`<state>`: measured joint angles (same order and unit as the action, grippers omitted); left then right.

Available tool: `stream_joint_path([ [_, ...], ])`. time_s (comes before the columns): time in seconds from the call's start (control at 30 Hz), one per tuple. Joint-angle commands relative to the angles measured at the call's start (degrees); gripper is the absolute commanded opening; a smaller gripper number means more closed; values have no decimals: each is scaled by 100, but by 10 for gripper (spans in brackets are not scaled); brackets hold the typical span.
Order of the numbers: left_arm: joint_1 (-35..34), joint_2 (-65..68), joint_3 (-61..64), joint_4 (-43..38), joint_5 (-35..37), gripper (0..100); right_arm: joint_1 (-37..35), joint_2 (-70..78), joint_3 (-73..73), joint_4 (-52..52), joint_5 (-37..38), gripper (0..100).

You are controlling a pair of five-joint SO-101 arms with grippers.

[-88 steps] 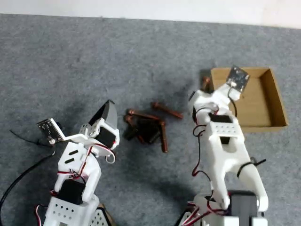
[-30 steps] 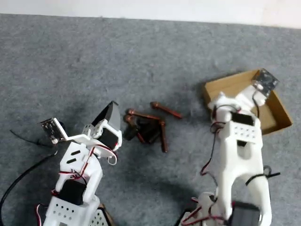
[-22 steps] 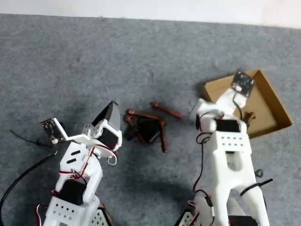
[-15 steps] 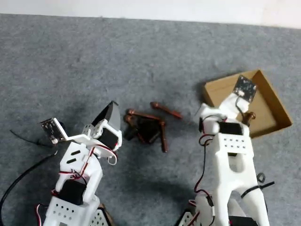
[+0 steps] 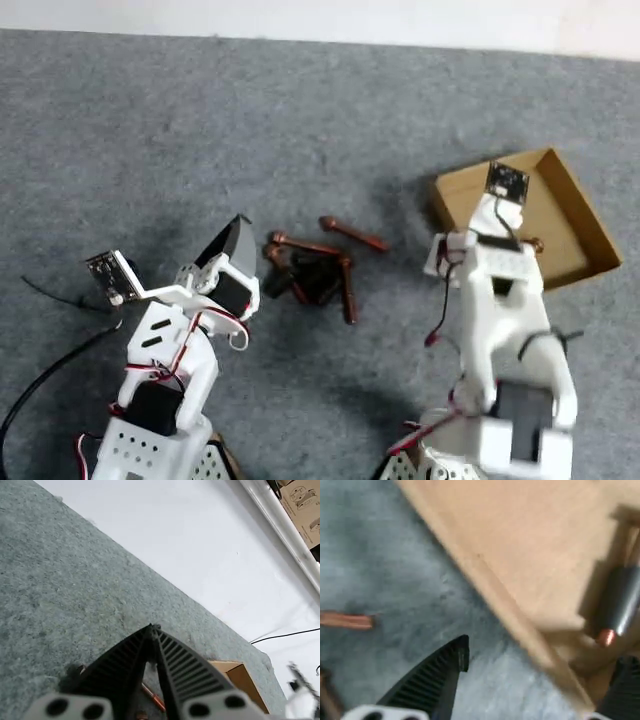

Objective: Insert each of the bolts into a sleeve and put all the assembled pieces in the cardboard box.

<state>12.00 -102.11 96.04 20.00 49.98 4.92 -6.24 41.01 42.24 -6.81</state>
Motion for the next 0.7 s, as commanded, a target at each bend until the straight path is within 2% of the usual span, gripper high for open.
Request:
stream_joint_path([
  [0.0, 57, 4, 127, 9, -53, 10, 66, 963, -760, -154, 211, 402],
  [0.1, 57, 4, 127, 9, -53, 10, 4, 1569, -1138, 31, 246, 398],
  [0.17, 57, 4, 127, 9, -53, 10, -13, 1727, -1420, 382, 264, 349],
  [0.23, 57, 4, 127, 9, -53, 10, -13, 1745, -1604, 558, 281, 245],
  [0.33, 57, 4, 127, 9, -53, 10, -13, 1754, -1736, 549, 281, 0],
  [0.4, 57, 4, 127, 9, -53, 10, -13, 1754, -1736, 549, 246, 38],
  [0.47, 57, 4, 127, 9, -53, 10, -13, 1780, -1736, 541, 211, 3],
  [0.67, 57, 4, 127, 9, -53, 10, -66, 1780, -2105, 549, 123, 3],
])
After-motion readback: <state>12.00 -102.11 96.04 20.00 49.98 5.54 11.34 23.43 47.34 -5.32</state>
